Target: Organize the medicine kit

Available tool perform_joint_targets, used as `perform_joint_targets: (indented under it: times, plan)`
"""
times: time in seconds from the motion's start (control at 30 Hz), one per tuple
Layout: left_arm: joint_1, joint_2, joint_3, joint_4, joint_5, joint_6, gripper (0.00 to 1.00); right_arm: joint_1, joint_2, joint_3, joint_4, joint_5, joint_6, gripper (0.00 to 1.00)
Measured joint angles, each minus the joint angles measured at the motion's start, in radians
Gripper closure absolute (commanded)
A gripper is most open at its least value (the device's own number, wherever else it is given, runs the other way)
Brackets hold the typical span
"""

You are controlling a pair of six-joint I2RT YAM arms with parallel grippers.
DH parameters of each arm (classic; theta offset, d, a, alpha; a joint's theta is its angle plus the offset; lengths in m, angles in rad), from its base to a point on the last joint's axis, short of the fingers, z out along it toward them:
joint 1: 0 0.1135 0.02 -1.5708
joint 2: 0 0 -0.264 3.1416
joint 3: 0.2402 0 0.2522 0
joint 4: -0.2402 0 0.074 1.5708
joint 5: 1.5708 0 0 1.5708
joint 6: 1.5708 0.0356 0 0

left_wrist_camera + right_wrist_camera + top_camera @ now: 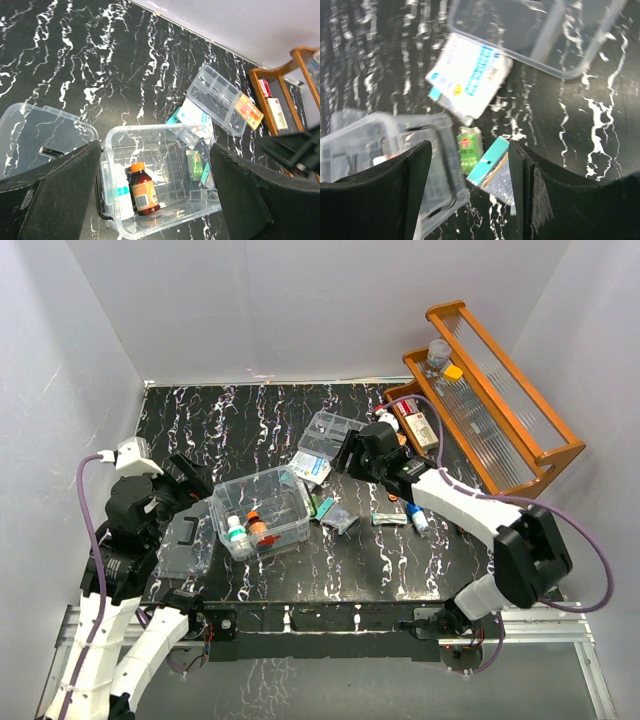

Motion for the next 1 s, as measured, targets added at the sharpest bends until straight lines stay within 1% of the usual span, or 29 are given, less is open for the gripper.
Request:
perform_joint_targets:
  times: [0.1,0.17,0.27,0.5,0.77,0.87,1.0]
  plan:
    - [0.0,0.003,0.012,-0.001,0.043,0.013,0.1,-0.041,0.09,-0.014,0.024,-0.002,0.08,0.41]
    - [0.0,0.011,0.037,-0.004,0.062,0.015,0.1,-0.045,0.168,0.009,0.036,-0.01,0.127,0.44]
    - [0.0,0.015,0.072,-0.003,0.078,0.012,0.09,-0.045,0.276,0.049,0.048,-0.01,0.202,0.44]
    - [0.0,0.012,0.077,0.002,0.121,-0.02,0.09,-0.068,0.372,0.052,0.116,-0.047,0.344,0.44]
    - [0.0,0.06,0.077,0.029,0.14,-0.034,0.09,-0.077,0.482,0.087,0.189,-0.037,0.439,0.51]
    - [0.0,0.067,0.076,0.031,0.14,-0.038,0.09,-0.077,0.504,0.101,0.215,-0.035,0.451,0.57]
    - [0.0,0.065,0.064,0.041,0.146,-0.039,0.09,-0.077,0.527,0.102,0.255,-0.04,0.462,0.73]
